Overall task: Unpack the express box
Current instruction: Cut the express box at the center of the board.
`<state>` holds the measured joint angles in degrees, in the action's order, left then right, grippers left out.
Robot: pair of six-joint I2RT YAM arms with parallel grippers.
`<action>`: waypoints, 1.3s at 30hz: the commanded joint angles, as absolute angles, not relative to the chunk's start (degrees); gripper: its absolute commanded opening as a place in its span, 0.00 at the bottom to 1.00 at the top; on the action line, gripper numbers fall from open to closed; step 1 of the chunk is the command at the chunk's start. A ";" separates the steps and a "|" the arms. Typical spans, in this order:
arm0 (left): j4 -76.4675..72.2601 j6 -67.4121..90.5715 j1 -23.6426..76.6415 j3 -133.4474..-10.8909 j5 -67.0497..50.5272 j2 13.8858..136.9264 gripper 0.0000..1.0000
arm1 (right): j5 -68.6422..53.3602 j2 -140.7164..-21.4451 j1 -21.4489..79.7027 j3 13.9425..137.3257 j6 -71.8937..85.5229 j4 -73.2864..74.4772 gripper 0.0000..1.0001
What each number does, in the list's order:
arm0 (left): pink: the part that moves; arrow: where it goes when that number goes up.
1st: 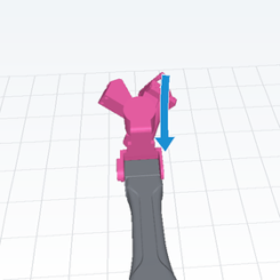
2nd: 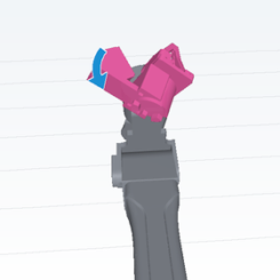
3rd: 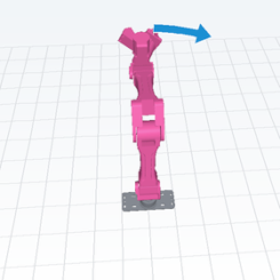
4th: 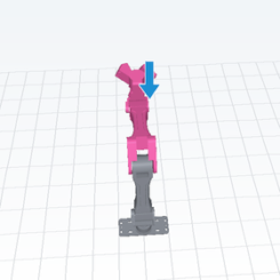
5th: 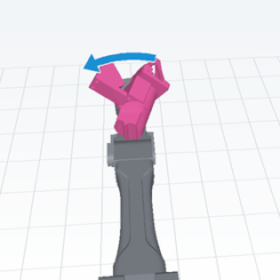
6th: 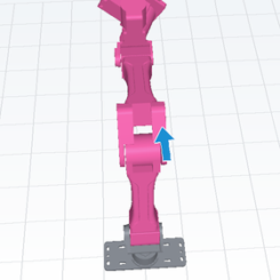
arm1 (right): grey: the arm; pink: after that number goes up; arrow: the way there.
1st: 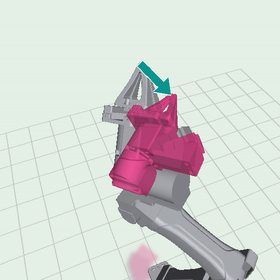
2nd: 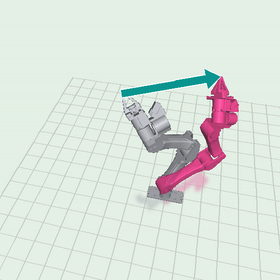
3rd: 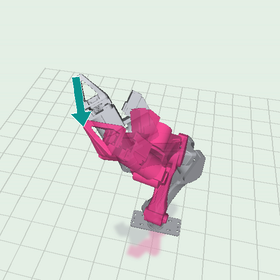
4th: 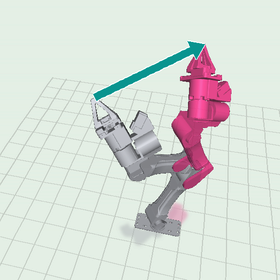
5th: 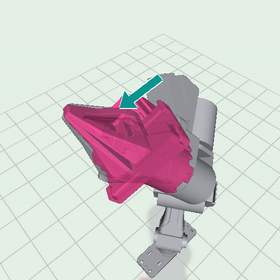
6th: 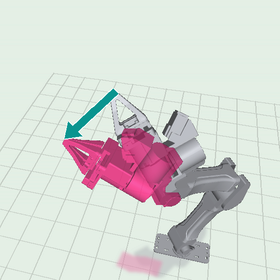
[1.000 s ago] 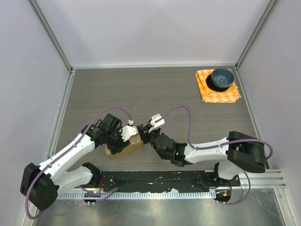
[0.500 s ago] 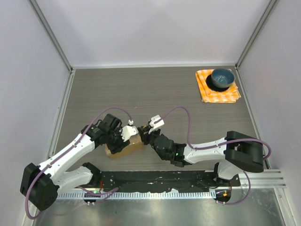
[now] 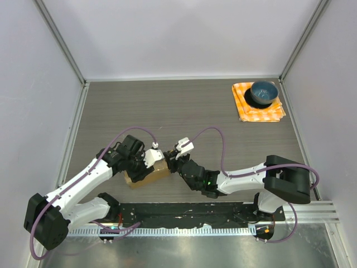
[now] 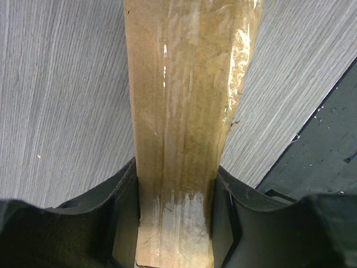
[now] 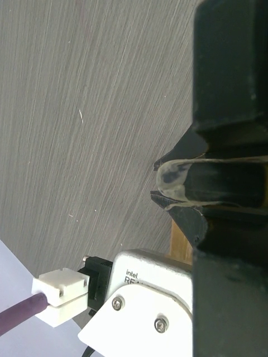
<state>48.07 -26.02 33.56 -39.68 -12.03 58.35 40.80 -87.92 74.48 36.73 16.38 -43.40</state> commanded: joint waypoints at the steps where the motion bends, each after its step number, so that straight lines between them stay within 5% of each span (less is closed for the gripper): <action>1: 45.88 -25.14 33.31 -39.38 -12.66 57.30 0.45 | 40.87 -88.95 75.41 37.44 18.45 -41.84 0.01; 10: 42.98 -23.56 33.31 -37.97 -10.29 57.48 0.42 | 42.01 -89.30 77.69 40.51 23.46 -32.62 0.01; 25: 39.38 -19.60 33.40 -38.49 -2.64 62.84 0.20 | 45.97 -87.28 82.70 42.54 31.81 -18.73 0.01; 39: 35.86 -19.51 33.40 -37.53 -1.32 64.16 0.17 | 45.44 -81.12 84.46 42.98 33.66 -13.28 0.01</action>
